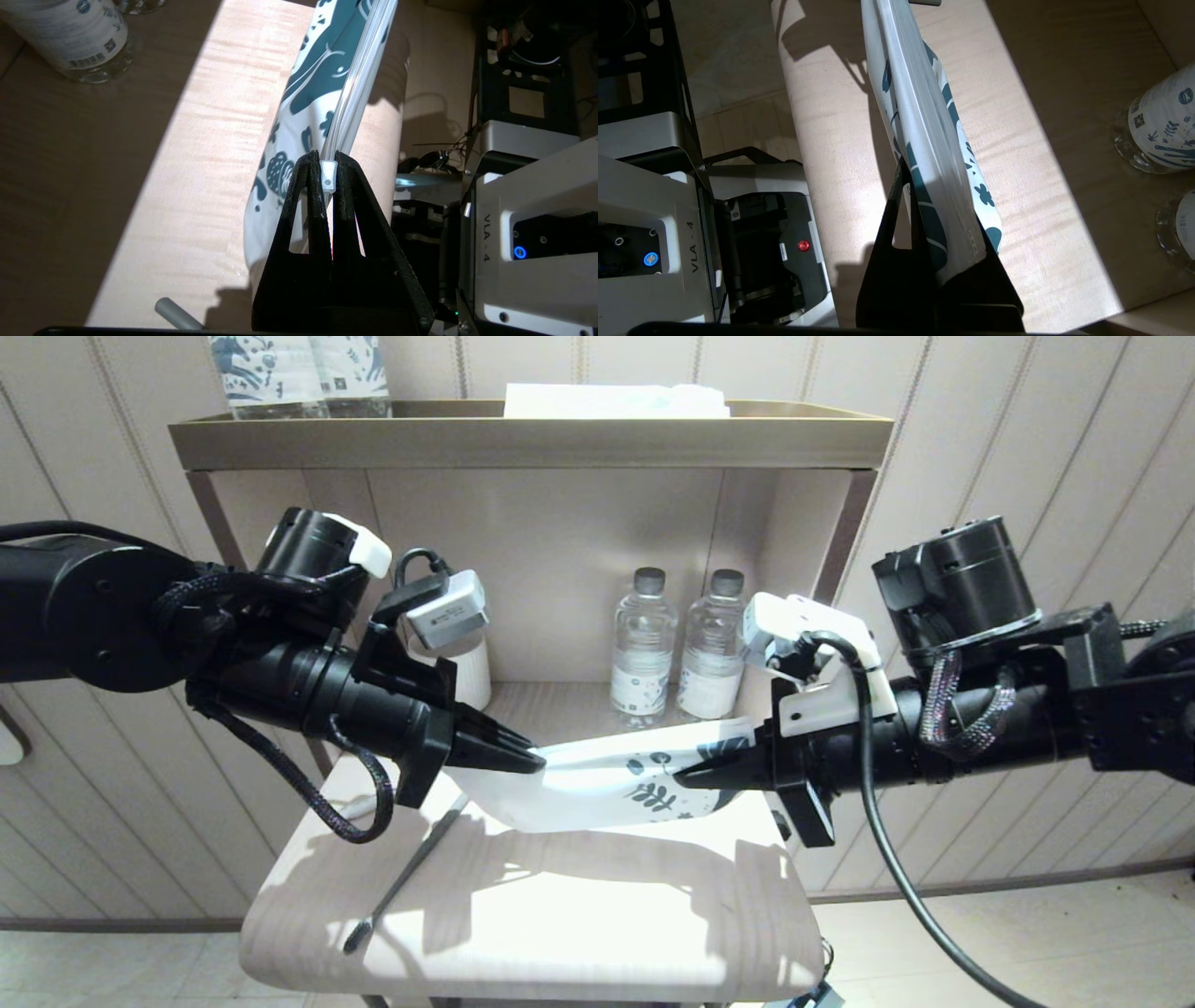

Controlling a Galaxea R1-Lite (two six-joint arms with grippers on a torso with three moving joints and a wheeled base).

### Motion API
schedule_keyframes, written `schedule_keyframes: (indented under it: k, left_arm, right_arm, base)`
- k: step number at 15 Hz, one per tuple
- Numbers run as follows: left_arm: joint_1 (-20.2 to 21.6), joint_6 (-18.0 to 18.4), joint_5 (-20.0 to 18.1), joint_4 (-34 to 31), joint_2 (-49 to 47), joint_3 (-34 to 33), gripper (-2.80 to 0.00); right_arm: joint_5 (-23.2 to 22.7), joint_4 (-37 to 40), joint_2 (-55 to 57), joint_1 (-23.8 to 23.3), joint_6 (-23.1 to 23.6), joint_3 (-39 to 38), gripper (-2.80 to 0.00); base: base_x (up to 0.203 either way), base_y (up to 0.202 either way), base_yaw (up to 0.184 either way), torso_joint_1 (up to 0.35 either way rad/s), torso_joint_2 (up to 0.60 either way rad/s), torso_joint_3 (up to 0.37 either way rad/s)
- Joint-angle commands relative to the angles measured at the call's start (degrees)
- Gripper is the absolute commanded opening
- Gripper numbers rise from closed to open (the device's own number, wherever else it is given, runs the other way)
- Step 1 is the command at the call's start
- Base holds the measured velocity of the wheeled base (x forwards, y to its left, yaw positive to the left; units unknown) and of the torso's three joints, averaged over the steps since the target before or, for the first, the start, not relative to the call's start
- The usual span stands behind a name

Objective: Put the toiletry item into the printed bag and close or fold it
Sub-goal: Open the storage bag

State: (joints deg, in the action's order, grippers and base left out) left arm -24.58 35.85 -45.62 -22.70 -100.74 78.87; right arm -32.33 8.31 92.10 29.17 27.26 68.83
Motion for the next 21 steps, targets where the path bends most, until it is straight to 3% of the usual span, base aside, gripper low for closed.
schedule_keyframes:
  k: [1,9,15,16,17,21]
  left_arm:
    - [1.4,0.2,-0.3,0.5,1.0,-1.6,-2.8]
    - [4.9,0.2,-0.5,2.0,2.1,-4.6,-2.8]
    - [4.9,0.2,-0.5,2.0,1.8,-4.4,-2.8]
    - [4.9,0.2,-0.5,2.0,1.7,-4.4,-0.92]
    - [4.8,0.3,-0.6,2.3,1.8,-4.8,0.0]
    - [4.7,0.4,-0.5,3.8,1.4,-4.7,0.0]
  right_arm:
    - [-0.4,0.0,-1.6,-0.6,0.2,-0.9,-2.8]
    - [-0.8,0.0,-4.7,-2.4,0.2,-4.1,-2.8]
    - [-0.8,0.0,-4.6,-2.1,0.1,-4.1,-2.8]
    - [-0.9,0.0,-4.5,-2.1,0.1,-4.1,-2.8]
    - [-0.9,-0.1,-4.4,-2.1,0.2,-4.1,-2.8]
    - [-0.9,-0.2,-4.1,-2.1,0.2,-4.1,-2.8]
  base:
    - [0.0,0.0,0.0,0.0,0.0,0.0]
    - [0.0,0.0,0.0,0.0,0.0,0.0]
    - [0.0,0.0,0.0,0.0,0.0,0.0]
    - [0.0,0.0,0.0,0.0,0.0,0.0]
    - [0.0,0.0,0.0,0.0,0.0,0.0]
    - [0.0,0.0,0.0,0.0,0.0,0.0]
